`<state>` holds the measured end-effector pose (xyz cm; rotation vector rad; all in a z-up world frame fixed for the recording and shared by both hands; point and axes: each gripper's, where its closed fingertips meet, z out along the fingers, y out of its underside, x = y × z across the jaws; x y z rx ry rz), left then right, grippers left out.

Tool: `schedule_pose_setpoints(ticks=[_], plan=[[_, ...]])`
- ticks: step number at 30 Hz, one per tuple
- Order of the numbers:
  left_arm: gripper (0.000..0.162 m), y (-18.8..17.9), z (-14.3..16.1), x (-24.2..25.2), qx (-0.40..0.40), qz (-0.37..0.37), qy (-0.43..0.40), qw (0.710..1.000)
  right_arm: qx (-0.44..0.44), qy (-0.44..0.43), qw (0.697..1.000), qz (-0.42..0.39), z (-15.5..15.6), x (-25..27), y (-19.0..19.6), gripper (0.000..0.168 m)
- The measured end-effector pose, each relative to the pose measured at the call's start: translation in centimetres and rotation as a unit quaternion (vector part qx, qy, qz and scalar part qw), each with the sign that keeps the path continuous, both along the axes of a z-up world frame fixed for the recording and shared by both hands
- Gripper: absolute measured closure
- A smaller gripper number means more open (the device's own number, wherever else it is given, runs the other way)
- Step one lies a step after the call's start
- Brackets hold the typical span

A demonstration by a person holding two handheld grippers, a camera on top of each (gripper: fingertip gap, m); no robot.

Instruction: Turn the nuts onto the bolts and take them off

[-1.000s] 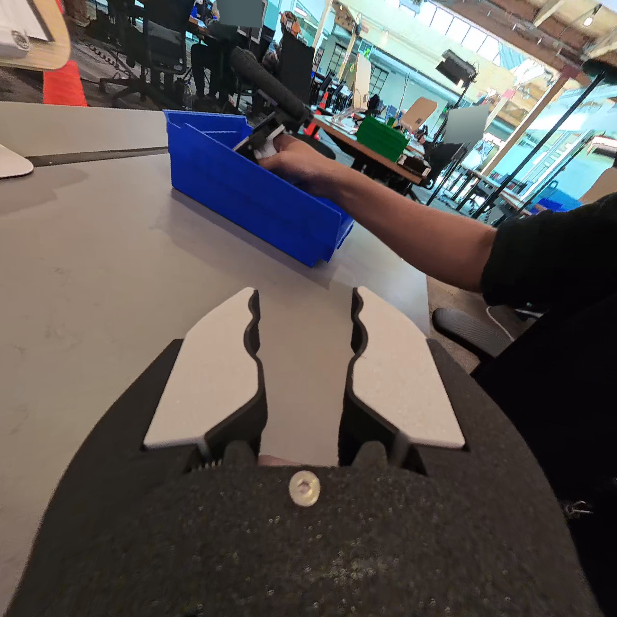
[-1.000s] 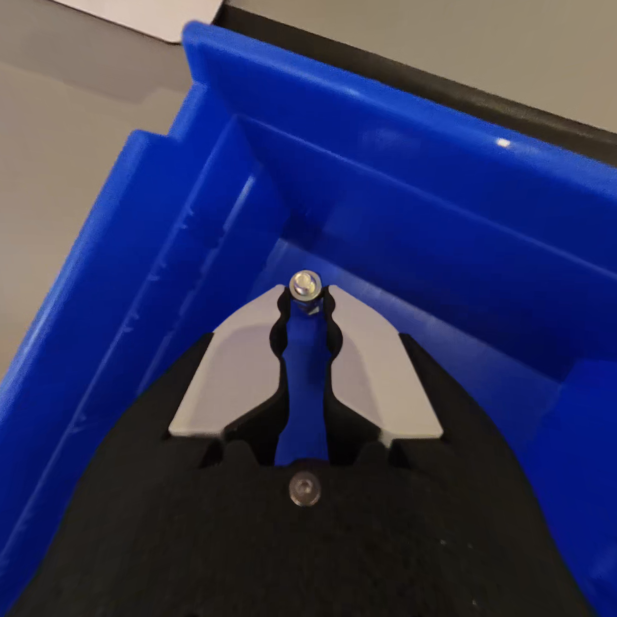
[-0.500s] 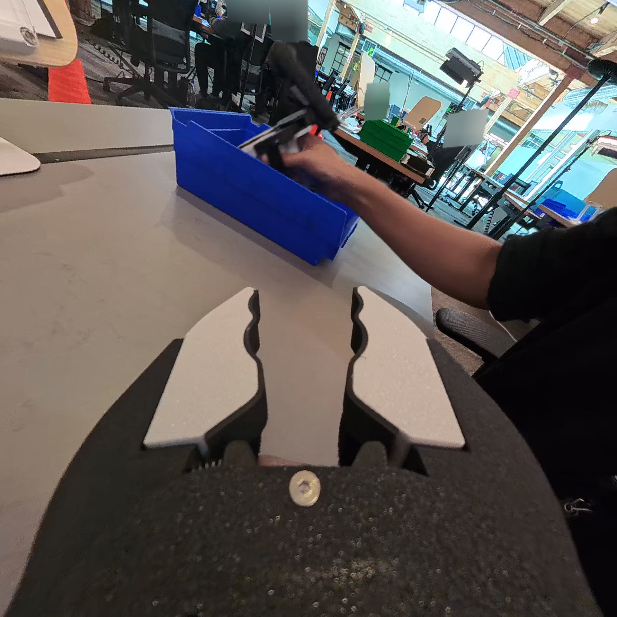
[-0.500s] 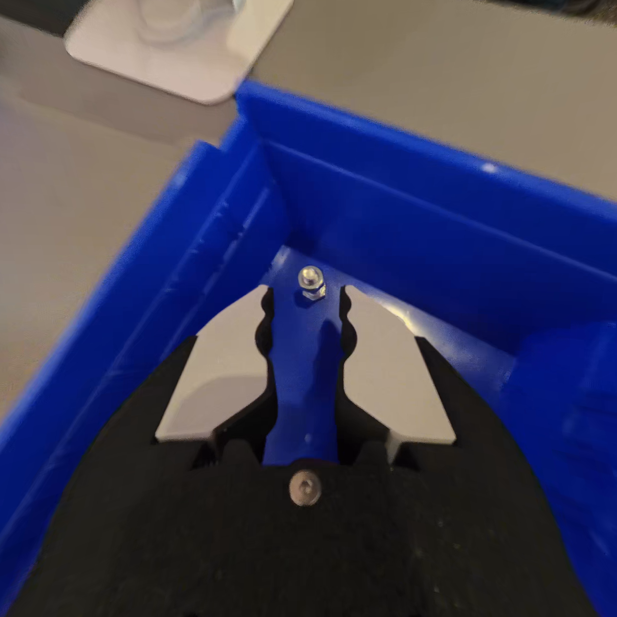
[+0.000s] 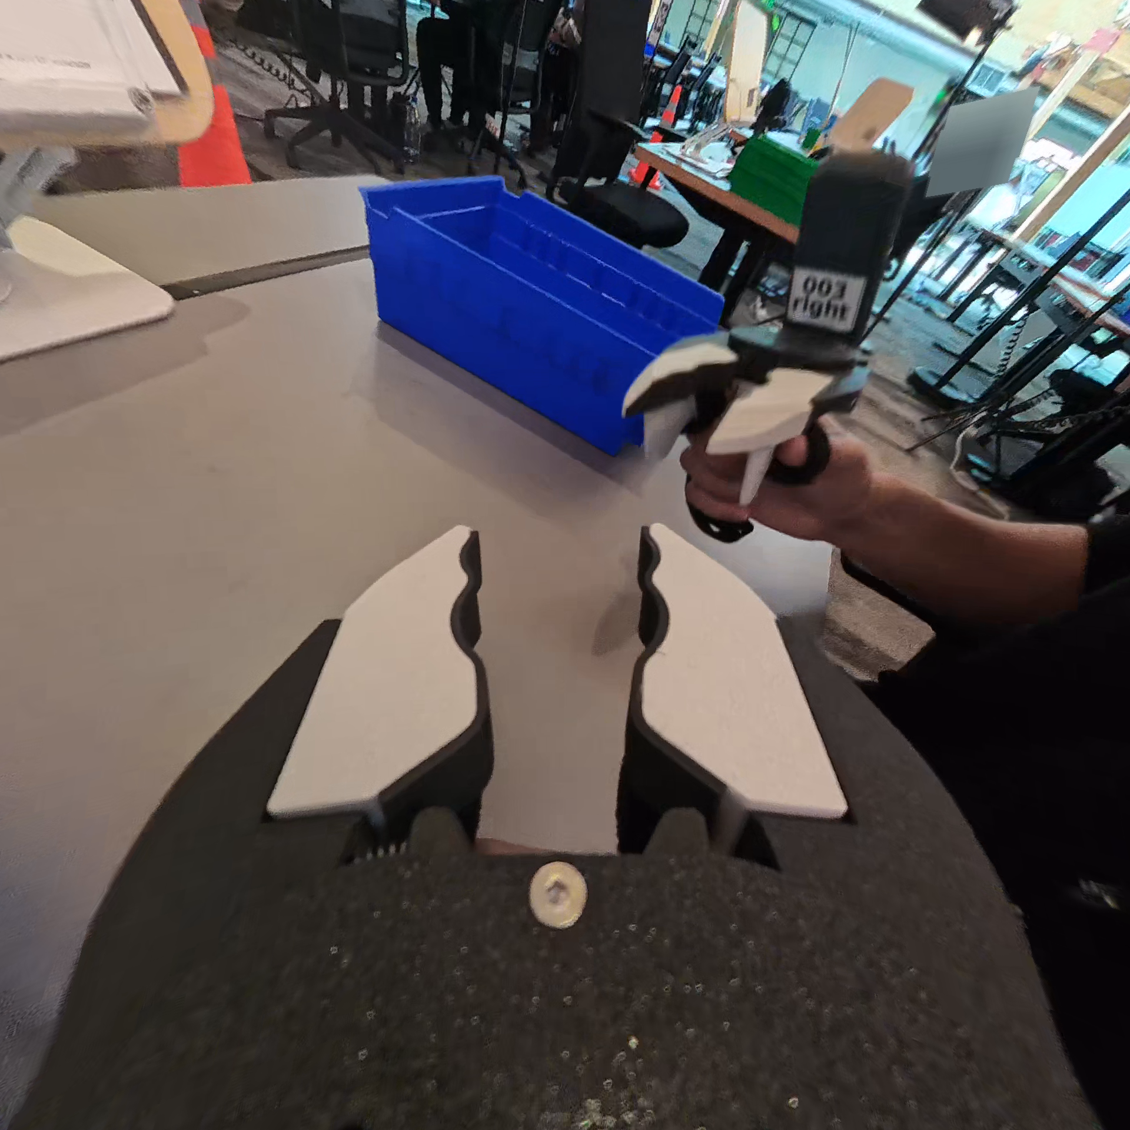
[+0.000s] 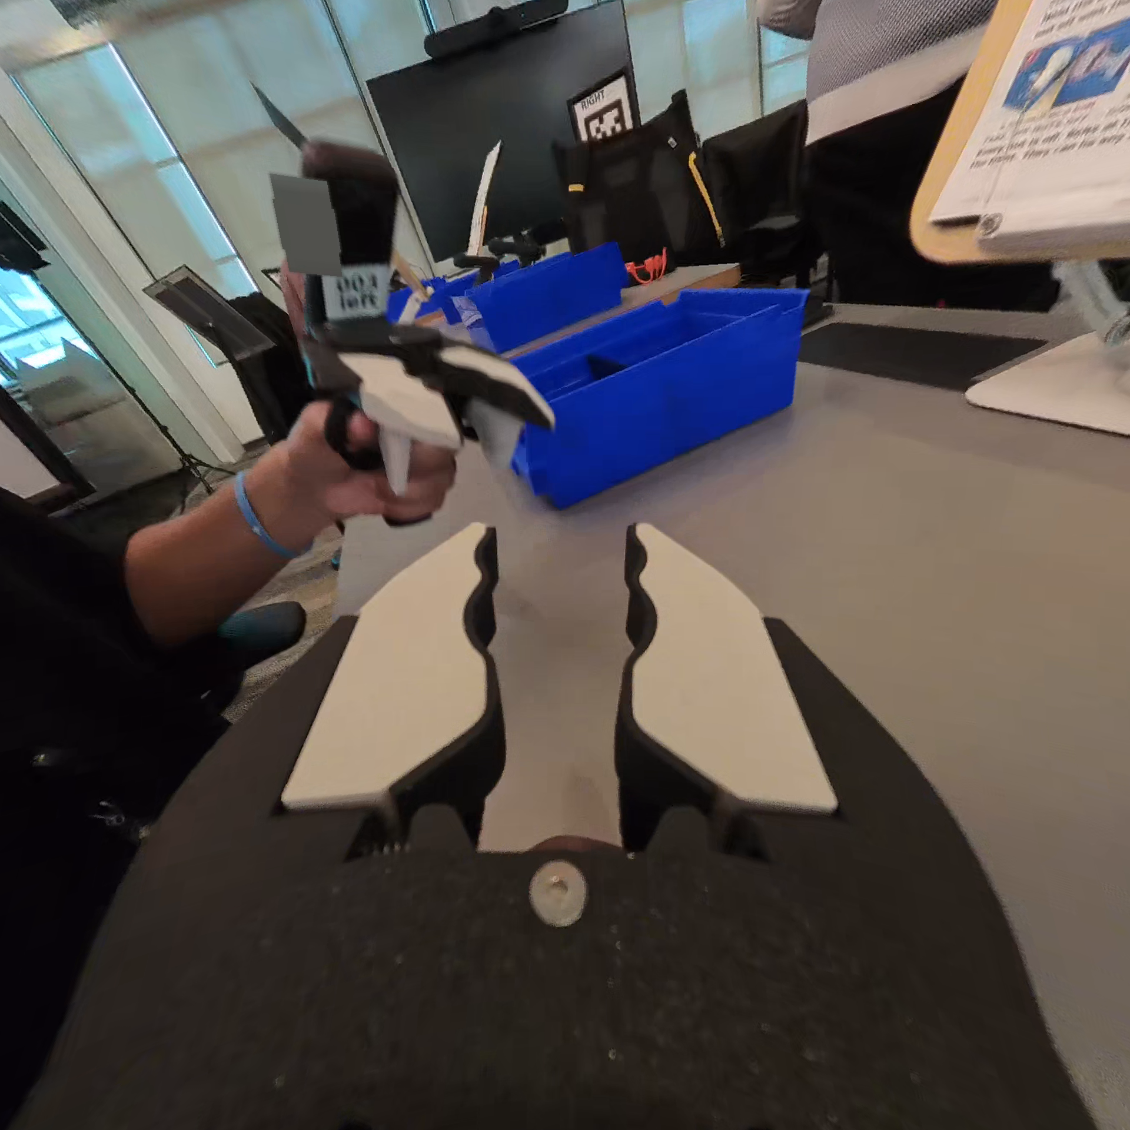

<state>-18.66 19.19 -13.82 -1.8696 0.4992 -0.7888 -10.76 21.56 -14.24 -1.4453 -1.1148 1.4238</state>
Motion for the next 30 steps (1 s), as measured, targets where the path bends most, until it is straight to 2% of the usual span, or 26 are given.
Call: schedule_pose_setpoints(ticks=[2,4,6,8,12,19,25,28,30], plan=[[0.122,-0.8,1.6,-3.5,0.004,0.034,0.044,0.998,-0.013,0.02,1.0,0.015,-0.1,-0.3,-1.1,0.129],[0.123,-1.1,2.3,-8.8,-0.013,0.075,0.101,0.992,-0.01,0.026,0.999,0.019,-0.2,-0.3,-1.4,0.129],[0.122,-1.5,1.0,-14.3,-0.065,0.089,0.174,0.978,-0.003,0.022,1.0,0.014,-0.6,-0.1,-1.1,0.129],[0.119,-1.2,-1.0,-20.0,-0.097,0.111,0.29,0.946,-0.013,0.027,0.999,0.021,-0.6,0.2,-1.1,0.13],[0.118,-0.8,-5.5,-26.5,-0.15,0.056,0.457,0.875,-0.035,0.033,0.999,0.024,-1.1,0.6,-1.2,0.131],[0.119,-0.3,-11.2,-31.1,-0.235,-0.055,0.583,0.776,-0.042,0.029,0.998,0.029,-1.5,0.7,-1.4,0.133],[0.122,-0.3,-13.9,-32.4,-0.27,-0.091,0.602,0.746,-0.051,0.03,0.998,0.037,-1.7,0.5,-1.5,0.133],[0.13,0.0,-14.1,-32.3,-0.27,-0.087,0.591,0.755,-0.056,0.028,0.997,0.037,-1.9,0.4,-1.3,0.133],[0.143,-0.2,-14.2,-32.4,-0.273,-0.092,0.595,0.751,-0.06,0.029,0.997,0.039,-1.9,0.4,-1.2,0.133]])
